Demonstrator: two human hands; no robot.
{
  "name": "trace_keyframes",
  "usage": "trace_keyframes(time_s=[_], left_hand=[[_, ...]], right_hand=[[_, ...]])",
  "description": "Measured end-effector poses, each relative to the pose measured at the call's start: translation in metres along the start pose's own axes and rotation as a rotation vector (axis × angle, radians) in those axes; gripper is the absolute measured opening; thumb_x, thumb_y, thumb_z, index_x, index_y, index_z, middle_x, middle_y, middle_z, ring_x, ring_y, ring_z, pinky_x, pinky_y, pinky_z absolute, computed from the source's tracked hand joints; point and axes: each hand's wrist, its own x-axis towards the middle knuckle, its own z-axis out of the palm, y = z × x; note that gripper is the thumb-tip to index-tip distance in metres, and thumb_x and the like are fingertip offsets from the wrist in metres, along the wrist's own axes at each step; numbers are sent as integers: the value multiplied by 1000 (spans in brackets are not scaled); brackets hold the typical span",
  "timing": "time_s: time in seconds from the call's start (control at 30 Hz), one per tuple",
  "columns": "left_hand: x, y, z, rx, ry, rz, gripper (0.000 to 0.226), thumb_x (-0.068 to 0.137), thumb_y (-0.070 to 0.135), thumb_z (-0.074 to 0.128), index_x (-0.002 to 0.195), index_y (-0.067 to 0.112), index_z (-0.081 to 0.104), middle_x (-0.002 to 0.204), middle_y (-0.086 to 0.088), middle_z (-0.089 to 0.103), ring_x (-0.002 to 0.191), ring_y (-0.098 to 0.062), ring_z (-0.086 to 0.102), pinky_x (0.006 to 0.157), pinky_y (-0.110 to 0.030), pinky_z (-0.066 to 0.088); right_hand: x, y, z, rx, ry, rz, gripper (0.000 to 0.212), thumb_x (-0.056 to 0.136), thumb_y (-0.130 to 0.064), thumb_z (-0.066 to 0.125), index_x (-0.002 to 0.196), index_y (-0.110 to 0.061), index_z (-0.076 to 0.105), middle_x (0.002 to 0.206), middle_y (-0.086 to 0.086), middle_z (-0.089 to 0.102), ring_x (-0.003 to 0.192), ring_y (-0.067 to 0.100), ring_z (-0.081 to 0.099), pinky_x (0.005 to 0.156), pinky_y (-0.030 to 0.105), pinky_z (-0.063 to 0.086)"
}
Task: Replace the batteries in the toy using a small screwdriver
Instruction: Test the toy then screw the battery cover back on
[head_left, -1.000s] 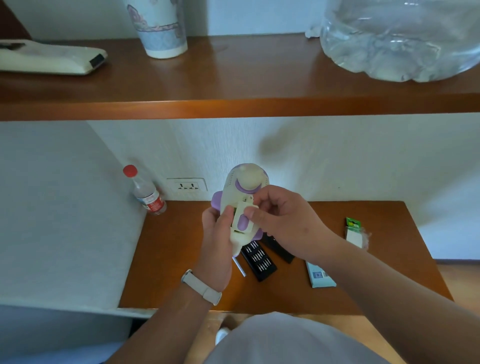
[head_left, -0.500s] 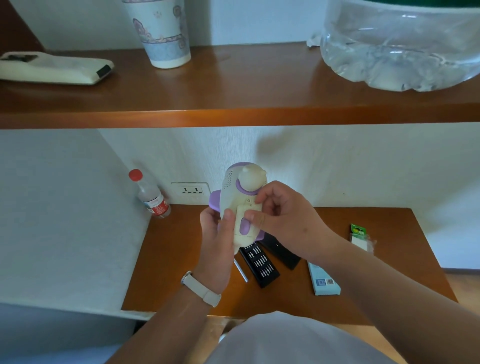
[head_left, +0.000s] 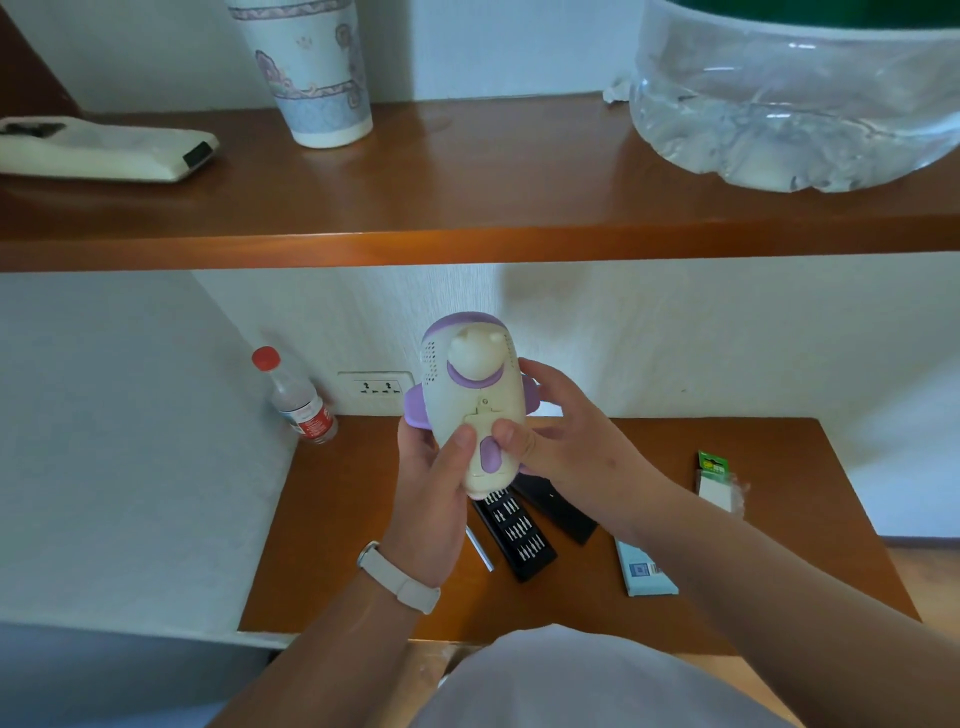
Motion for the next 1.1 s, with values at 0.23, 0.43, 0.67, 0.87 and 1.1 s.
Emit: trace_keyframes(time_s=[0.23, 0.43, 0.67, 0.87, 1.1], left_hand=[[4, 9, 4, -90, -44, 2, 112, 63, 56, 88, 148, 6, 36, 138, -27, 49, 130, -41, 52, 94, -48, 54], [5, 12, 3, -92, -60, 7, 111, 61, 54, 90, 147, 8, 37, 136, -24, 52, 127, -37, 56, 90, -43, 56], [3, 14, 2, -87, -94, 3, 110, 64, 52, 90, 147, 6, 35, 137, -26, 51, 126, -38, 56, 92, -48, 54], [2, 9, -1, -92, -128, -23, 104, 70, 48, 87, 149, 8, 32, 137, -19, 53, 128, -36, 56, 96, -47, 55], [5, 7, 2, -79, -99, -49, 106, 67, 50, 88, 148, 7, 34, 138, -21, 55, 127, -34, 58, 94, -44, 56]], right_hand=[[0, 8, 2, 108, -5, -65, 56, 86, -36, 72, 132, -48, 43, 122, -6, 67, 114, 14, 65, 95, 37, 56], [2, 12, -1, 133, -30, -71, 65, 85, -29, 74, 139, -41, 39, 120, -7, 68, 113, 14, 66, 91, 32, 57], [3, 14, -8, 171, -41, -23, 73, 80, -25, 76, 141, -37, 37, 113, -12, 71, 110, 12, 68, 84, 27, 58], [5, 17, -12, 226, -68, 35, 78, 74, -32, 79, 140, -37, 38, 117, 3, 71, 110, 23, 69, 90, 46, 58], [7, 17, -14, 313, -75, 94, 64, 79, -24, 79, 130, -35, 43, 122, 13, 66, 110, 26, 69, 86, 44, 59]])
